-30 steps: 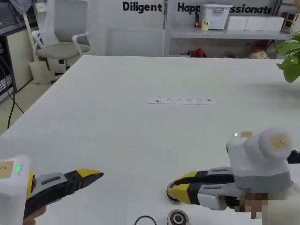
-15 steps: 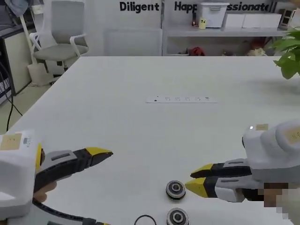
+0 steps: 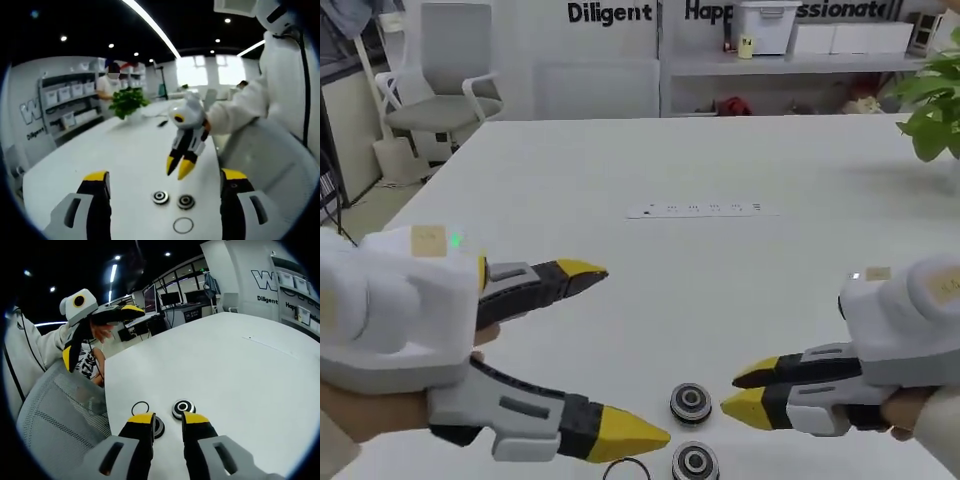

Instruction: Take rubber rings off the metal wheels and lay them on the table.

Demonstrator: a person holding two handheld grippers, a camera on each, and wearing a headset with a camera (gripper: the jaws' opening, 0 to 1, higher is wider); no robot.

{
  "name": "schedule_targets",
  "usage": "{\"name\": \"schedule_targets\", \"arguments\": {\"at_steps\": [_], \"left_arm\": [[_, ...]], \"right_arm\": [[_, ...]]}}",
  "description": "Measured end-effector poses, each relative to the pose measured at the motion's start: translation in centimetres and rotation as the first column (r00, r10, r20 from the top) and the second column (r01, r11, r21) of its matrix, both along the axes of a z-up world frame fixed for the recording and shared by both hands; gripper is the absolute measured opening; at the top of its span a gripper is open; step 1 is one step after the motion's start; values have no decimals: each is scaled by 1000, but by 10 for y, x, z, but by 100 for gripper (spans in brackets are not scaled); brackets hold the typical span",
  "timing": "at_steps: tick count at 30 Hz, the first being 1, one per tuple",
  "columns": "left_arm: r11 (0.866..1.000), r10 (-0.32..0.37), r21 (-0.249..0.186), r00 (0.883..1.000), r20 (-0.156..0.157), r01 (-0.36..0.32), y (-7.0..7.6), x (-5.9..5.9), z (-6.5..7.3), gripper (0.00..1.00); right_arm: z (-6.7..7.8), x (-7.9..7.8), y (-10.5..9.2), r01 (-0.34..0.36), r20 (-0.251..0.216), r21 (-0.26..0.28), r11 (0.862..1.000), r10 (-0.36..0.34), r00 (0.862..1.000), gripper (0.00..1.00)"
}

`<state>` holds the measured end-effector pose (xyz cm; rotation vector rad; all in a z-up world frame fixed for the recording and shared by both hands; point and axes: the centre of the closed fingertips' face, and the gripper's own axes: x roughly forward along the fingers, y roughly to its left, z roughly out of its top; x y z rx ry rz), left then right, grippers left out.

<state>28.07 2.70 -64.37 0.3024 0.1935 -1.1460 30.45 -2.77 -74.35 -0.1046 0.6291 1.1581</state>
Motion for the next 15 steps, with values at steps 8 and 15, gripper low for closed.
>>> {"name": "schedule_targets", "arguments": {"at_steps": [8, 15], "left_arm": [[999, -36, -20, 999, 16, 36, -27, 5, -11, 83], [1000, -11, 1, 1000, -8, 11, -32, 6, -45, 72]], "right_arm": [[-4, -6, 1, -41, -22, 26, 999, 42, 999, 19], [-19, -18, 4, -103, -47, -11, 995, 103, 994, 20]]}}
